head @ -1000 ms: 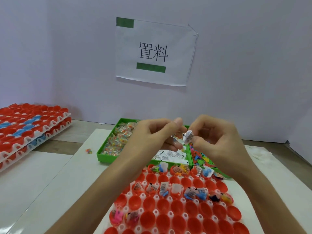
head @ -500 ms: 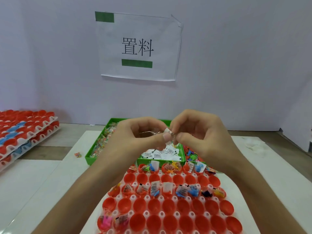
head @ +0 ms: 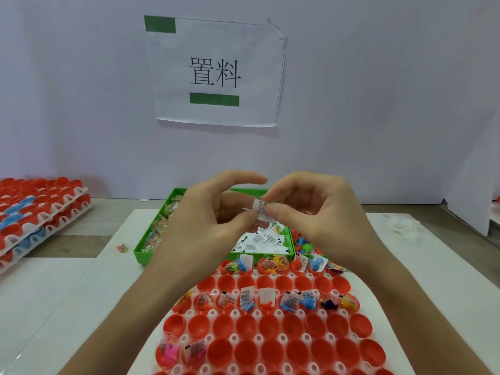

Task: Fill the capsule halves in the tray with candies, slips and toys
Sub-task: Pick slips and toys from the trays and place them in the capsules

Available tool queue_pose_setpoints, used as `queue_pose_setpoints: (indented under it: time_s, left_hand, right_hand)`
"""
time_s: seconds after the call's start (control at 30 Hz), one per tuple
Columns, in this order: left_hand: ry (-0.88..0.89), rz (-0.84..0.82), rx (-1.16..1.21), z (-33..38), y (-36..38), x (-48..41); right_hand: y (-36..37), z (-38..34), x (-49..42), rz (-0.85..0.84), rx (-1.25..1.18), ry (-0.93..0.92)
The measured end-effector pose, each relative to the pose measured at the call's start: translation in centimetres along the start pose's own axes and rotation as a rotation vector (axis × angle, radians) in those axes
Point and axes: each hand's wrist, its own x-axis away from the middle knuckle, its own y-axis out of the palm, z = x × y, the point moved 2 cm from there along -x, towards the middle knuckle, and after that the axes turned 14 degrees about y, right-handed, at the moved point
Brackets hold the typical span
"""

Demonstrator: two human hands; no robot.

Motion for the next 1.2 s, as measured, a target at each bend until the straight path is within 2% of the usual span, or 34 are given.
queue_pose_setpoints:
  time_s: [0.2, 0.4, 0.53, 0.77, 0.87, 1.0, 1.03, 1.1, 1.17, 1.2]
  left_hand:
    - [0.014, -0.027, -0.06, -0.2, 0.1, 0.0]
    - [0.006, 0.223, 0.118, -0.2, 0.3, 0.1]
    - [-0.062, 0.273, 0.237, -0.3, 0.6, 0.4]
    - [-0.127, 0.297, 0.313, -1.0, 0.5, 0.3]
    - [-0.157, 0.26, 0.345, -1.1, 0.5, 0.2]
    - [-0.173, 0.259, 0.33, -1.6, 0.3, 0.3]
    - [-0.181, 0.26, 0.334, -1.7, 0.3, 0.3]
    - [-0.196, 0.243, 0.326, -1.9, 0.1, 0.2]
    - [-0.202, 0.207, 0.284, -2.0, 0.1, 0.2]
    - [-0.2, 0.191, 0.26, -2.0, 0.1, 0.2]
  right_hand:
    - [0.4, 0.5, -0.1, 0.055, 0.085, -0.017]
    - [1.0, 0.8, -0.1, 0.176, -0.016, 0.021]
    - [1.4, 0.8, 0.0, 0.14, -0.124, 0.039]
    - [1.4, 0.9, 0.0, 0.139, -0.183, 0.032]
    - [1.1, 1.0, 0.0, 0.153, -0.146, 0.023]
    - [0.3, 0.8, -0.3, 0.051, -0.066, 0.015]
    - [-0.5, 1.2, -0.6, 0.098, -0.047, -0.001]
    - [-3.3, 2.8, -1.5, 0.325, 0.012, -0.004]
    - [-6.5, 5.4, -2.2, 0.49, 0.205, 0.098]
    - [-7.8, 7.2, -2.5, 0.493, 0.345, 0.202]
